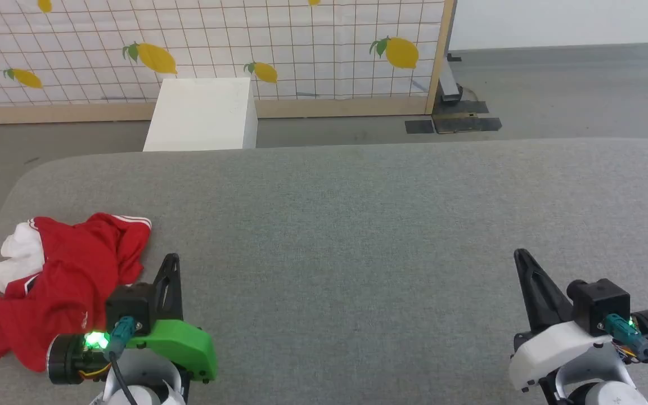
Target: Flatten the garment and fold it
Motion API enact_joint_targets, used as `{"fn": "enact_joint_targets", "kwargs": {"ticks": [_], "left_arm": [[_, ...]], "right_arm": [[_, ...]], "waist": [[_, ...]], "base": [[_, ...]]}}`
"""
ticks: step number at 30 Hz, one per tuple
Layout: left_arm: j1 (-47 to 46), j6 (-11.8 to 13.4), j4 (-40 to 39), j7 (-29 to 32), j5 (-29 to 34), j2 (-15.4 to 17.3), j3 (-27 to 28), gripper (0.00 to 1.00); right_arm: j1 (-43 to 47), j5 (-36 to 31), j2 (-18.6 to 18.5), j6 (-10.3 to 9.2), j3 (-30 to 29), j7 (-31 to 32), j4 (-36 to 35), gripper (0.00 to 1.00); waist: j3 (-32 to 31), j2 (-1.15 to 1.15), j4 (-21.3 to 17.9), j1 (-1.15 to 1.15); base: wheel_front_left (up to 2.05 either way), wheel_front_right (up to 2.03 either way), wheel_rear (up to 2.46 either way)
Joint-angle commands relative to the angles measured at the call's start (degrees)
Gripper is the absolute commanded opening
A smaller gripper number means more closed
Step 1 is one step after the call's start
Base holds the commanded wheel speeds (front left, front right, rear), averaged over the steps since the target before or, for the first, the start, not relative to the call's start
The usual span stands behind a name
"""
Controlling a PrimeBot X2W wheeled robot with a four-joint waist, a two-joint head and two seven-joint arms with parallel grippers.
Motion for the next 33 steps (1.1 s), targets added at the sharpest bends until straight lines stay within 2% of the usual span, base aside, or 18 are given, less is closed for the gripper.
{"fn": "enact_joint_targets", "kwargs": {"ticks": [1, 21, 22, 33], "left_arm": [[0.7, 0.0, -0.2, 0.1, 0.6, -0.2, 0.2, 0.00], [0.7, 0.0, -0.2, 0.1, 0.6, -0.2, 0.2, 0.00], [0.0, 0.0, 0.0, 0.0, 0.0, 0.0, 0.0, 1.00], [0.1, 0.1, 0.8, -0.9, -0.7, 0.0, -0.9, 1.00]], "right_arm": [[-0.9, -0.2, 0.0, -0.10, 0.1, 0.2, 0.1, 0.00], [-0.9, -0.2, 0.0, -0.10, 0.1, 0.2, 0.1, 0.00], [0.0, 0.0, 0.0, 0.00, 0.0, 0.0, 0.0, 1.00], [0.6, 1.8, 0.0, -0.01, -0.3, -0.9, 0.8, 1.00]], "waist": [[0.0, 0.00, 0.0, 0.00], [0.0, 0.00, 0.0, 0.00], [0.0, 0.00, 0.0, 0.00], [0.0, 0.00, 0.0, 0.00]], "base": [[0.00, 0.00, 0.00], [0.00, 0.00, 0.00], [0.00, 0.00, 0.00], [0.00, 0.00, 0.00]]}}
